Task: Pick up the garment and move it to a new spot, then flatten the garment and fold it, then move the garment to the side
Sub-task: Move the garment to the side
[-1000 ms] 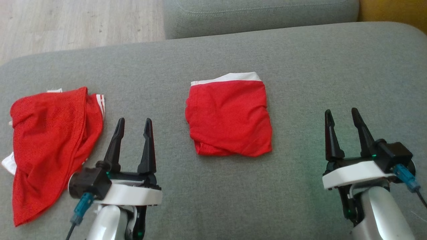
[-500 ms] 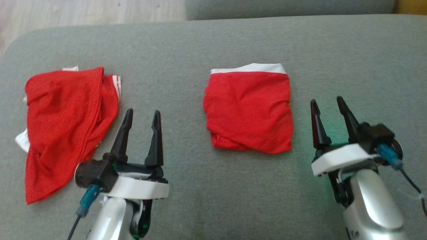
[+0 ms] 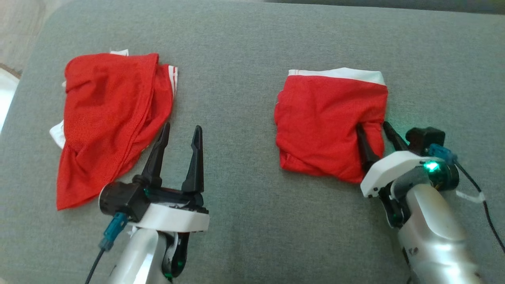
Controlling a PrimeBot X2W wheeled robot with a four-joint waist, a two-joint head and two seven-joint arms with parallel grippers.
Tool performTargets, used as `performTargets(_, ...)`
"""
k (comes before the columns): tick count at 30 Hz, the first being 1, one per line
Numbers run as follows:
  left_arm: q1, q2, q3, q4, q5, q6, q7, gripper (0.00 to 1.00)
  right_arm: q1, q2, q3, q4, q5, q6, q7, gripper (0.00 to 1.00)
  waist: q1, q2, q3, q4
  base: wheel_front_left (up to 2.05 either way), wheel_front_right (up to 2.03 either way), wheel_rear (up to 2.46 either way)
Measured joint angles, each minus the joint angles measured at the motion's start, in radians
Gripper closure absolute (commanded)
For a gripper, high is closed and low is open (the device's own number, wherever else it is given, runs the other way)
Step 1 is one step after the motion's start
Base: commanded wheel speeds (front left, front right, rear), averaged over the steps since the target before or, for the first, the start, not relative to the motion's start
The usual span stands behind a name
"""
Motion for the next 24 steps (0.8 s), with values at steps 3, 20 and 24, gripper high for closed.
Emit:
performTargets(3, 0.000, 0.000, 0.000, 0.000, 0.000, 0.000, 0.000, 0.00, -0.036, -0.005, 0.016, 0.050, -0.024, 0.000, -0.005, 0.00, -0.0001, 0.0000, 0.001, 0.008, 0.00, 0.00, 0.00)
performTargets(20, -0.013, 0.000, -0.006, -0.015, 0.010, 0.007, 0.000, 0.00, -0.105, -0.014, 0.063, 0.074, -0.326, 0.000, -0.129, 1.00, -0.0001, 0.0000, -0.010, -0.105, 0.00, 0.00, 0.00)
performTargets(24, -0.042, 0.000, -0.045, -0.024, 0.010, 0.007, 0.000, 0.00, -0.129, -0.080, 0.119, 0.056, -0.359, 0.000, -0.128, 1.00, -0.0001, 0.0000, -0.011, -0.161, 0.00, 0.00, 0.00)
